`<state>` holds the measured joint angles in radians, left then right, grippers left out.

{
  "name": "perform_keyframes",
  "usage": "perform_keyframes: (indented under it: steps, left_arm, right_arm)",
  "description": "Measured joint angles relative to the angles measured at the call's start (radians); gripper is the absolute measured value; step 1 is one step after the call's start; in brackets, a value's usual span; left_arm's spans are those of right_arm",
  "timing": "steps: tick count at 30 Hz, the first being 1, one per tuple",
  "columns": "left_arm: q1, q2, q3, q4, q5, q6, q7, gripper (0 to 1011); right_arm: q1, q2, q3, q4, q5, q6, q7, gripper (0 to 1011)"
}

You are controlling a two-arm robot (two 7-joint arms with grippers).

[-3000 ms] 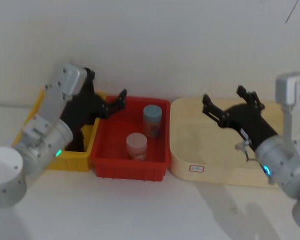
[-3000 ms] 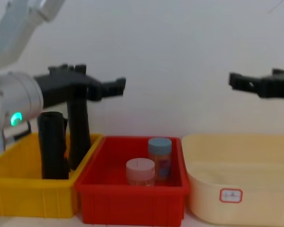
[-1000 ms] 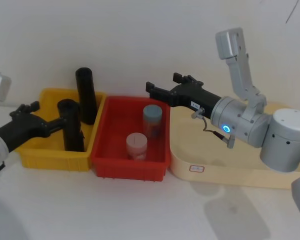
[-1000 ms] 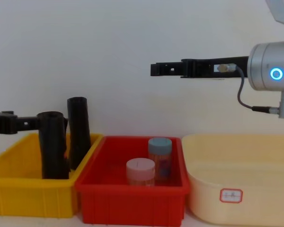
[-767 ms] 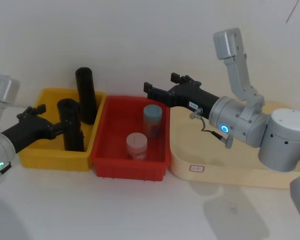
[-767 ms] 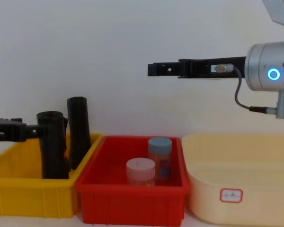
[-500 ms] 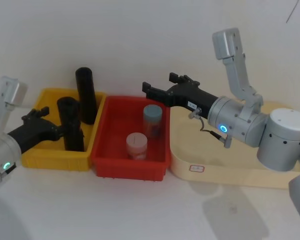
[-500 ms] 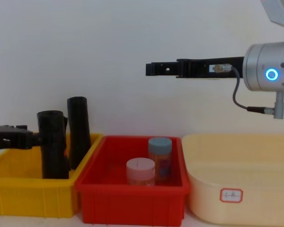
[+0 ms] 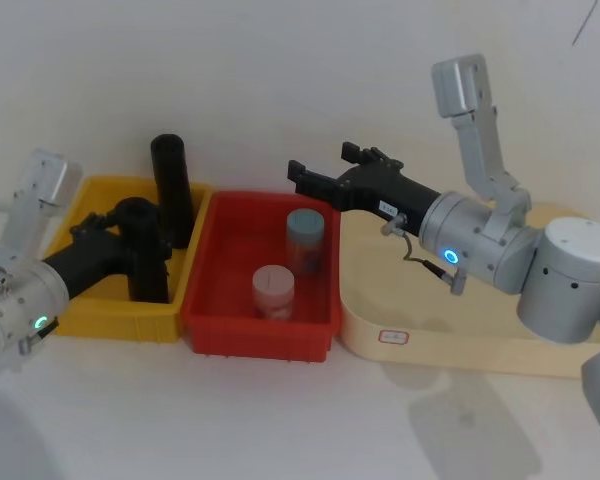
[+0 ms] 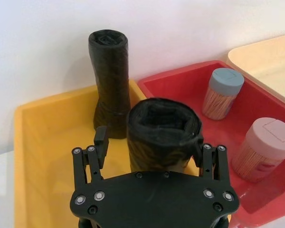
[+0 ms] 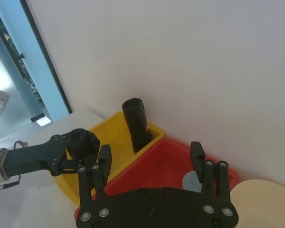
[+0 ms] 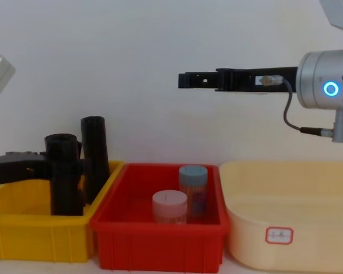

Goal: Pick up the garbage bag with the one hand and transfer it to the other hand.

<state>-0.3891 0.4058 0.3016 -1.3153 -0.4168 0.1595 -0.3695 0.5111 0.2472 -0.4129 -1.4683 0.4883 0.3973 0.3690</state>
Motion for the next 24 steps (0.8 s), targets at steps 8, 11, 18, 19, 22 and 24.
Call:
perform_keyframes:
  steps: [8, 11, 18, 19, 22, 24]
  left_arm:
    - [-0.02, -0.015, 0.01, 0.027, 0.006, -0.013, -0.008, 935]
    - [-0.024, -0.019, 0.012, 0.033, 0.008, -0.015, -0.011, 864]
    - [-0.031, -0.024, 0.015, 0.042, 0.01, -0.019, -0.014, 629]
    - [-0.032, -0.025, 0.016, 0.043, 0.01, -0.02, -0.014, 607]
    - [-0.034, -0.026, 0.017, 0.045, 0.011, -0.021, -0.015, 555]
    - [-0.035, -0.027, 0.017, 0.046, 0.011, -0.021, -0.015, 539]
  right_arm:
    - [-0.012, 0.006, 0.006, -0.012, 0.016, -0.008, -0.002, 1004]
    - [-0.016, 0.007, 0.007, -0.016, 0.022, -0.01, -0.002, 1004]
    - [-0.027, 0.01, 0.004, -0.027, 0.044, -0.002, 0.008, 1004]
    - [-0.028, 0.01, 0.003, -0.027, 0.047, 0.0, 0.01, 1004]
    - [-0.03, 0.01, -0.004, -0.025, 0.055, 0.012, 0.016, 1004]
    - [-0.031, 0.009, -0.01, -0.02, 0.058, 0.019, 0.019, 1004]
